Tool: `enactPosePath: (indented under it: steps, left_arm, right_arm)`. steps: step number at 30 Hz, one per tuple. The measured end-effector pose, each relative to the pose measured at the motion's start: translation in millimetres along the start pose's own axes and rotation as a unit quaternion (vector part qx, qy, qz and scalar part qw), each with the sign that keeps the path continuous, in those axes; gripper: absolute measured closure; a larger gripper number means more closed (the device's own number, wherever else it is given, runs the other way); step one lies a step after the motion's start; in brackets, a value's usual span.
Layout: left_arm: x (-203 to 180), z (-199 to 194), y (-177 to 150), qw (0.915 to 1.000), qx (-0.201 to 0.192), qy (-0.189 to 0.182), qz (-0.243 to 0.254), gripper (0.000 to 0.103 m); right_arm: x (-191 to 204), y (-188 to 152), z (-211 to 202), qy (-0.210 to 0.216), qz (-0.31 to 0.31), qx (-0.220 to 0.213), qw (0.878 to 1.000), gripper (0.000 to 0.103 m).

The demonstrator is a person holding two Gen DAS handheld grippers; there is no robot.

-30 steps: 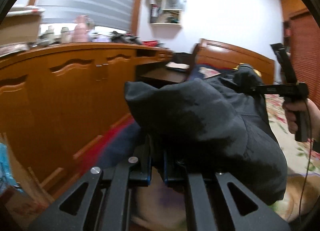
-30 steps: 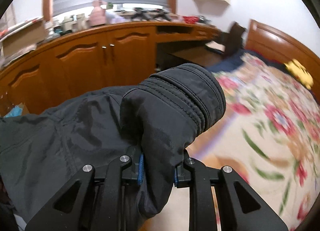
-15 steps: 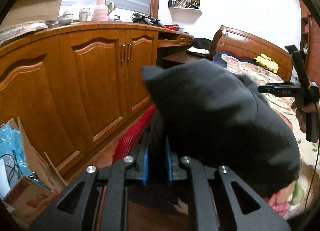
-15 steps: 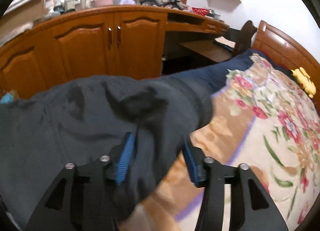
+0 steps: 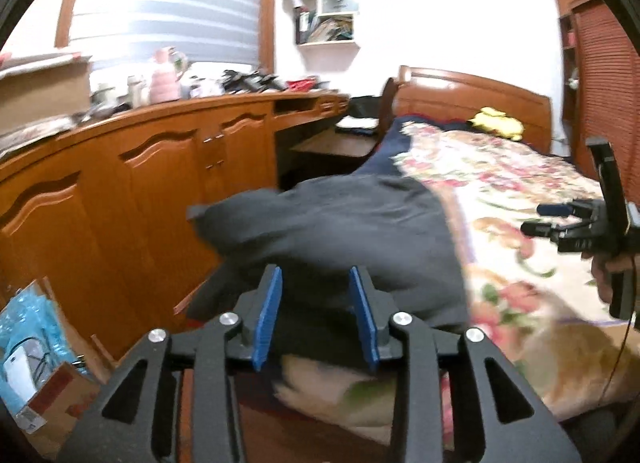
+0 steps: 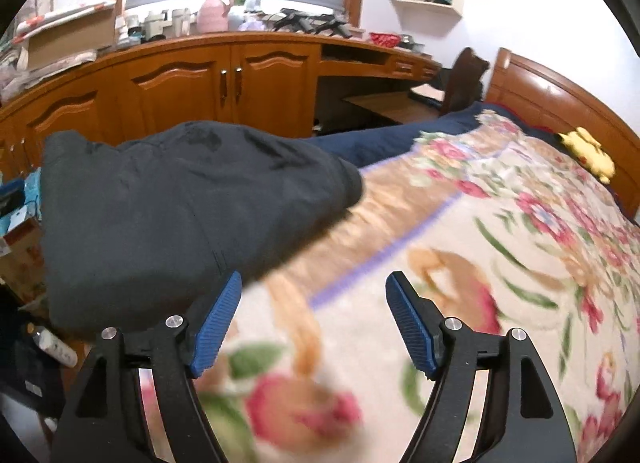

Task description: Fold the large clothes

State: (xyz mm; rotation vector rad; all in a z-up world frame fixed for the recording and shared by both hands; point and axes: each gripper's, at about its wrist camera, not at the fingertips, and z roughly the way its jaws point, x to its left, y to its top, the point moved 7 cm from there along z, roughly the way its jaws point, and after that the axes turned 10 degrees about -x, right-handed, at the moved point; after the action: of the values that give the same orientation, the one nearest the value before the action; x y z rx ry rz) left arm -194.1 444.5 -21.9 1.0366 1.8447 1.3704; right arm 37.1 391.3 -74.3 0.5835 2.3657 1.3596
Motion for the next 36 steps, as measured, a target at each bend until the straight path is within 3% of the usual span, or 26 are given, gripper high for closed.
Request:
enactPosePath:
  steps: [9,19,25,36]
  left_arm:
    - [-135.7,10.2,15.3,0.9944,-0.001,-0.105,0.018,0.061]
    - [-287.1,17.2,27.9,0.9767,0.002,-0.211,0.039,0.055]
    - [-353.6,14.0,27.6,0.9672,0.004,-0.249,0.048,0.052]
    - [-438.6,6.8,20.2,0.9569,0.016,-0.284,0.059,0.051]
  right_arm:
    - [-68.2,-33.3,-110.0,-0.060,0.041,-0.042,0.996,0.027]
    - [-150.1,-83.7,-201.1,-0.142,0.080,-0.057,0.985,0.027]
    - [-191.2,-109.5,-237.8,-0.182,0.109,-0.063,0.975,0.027]
    - [-236.8,-139.6,-289.9,-0.235,0.134,-0.084,0.959,0.027]
